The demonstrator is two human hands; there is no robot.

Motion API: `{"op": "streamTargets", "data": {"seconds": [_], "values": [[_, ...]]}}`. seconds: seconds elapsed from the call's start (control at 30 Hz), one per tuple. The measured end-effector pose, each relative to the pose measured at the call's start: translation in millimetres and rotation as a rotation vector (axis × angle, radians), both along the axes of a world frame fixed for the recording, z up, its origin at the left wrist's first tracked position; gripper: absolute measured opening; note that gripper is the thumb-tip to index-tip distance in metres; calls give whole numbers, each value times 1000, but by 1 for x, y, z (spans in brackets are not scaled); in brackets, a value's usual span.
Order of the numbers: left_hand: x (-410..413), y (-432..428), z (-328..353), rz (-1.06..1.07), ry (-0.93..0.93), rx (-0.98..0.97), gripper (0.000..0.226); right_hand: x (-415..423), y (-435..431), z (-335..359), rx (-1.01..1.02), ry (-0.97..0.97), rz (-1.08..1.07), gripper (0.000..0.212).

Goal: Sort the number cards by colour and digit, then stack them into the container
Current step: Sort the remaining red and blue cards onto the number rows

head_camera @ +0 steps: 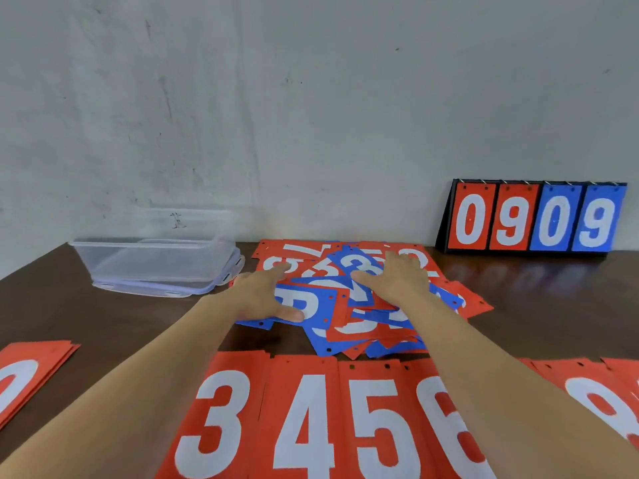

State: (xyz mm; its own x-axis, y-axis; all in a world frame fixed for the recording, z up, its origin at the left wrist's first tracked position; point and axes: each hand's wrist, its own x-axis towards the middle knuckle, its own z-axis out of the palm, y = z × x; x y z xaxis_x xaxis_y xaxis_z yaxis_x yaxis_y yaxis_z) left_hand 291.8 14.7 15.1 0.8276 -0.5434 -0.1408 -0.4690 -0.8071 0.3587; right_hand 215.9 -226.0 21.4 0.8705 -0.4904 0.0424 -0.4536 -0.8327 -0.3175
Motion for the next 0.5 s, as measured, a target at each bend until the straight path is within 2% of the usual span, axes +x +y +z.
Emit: {"op": "streamTargets", "data": {"seconds": [0.1, 0.2, 0.37, 0.5], "values": [[9, -1, -4, 7, -59, 32, 114, 12, -5, -10, 0, 25, -25, 82], [13, -2, -6, 16, -219, 89, 112, 16, -8, -12, 1, 18, -73, 79], [9, -7, -1, 76, -496, -19, 67, 21, -6, -5, 7, -19, -154, 83], [11, -7, 4, 157, -472, -223, 32, 20, -4, -5, 25, -145, -208, 74]]}}
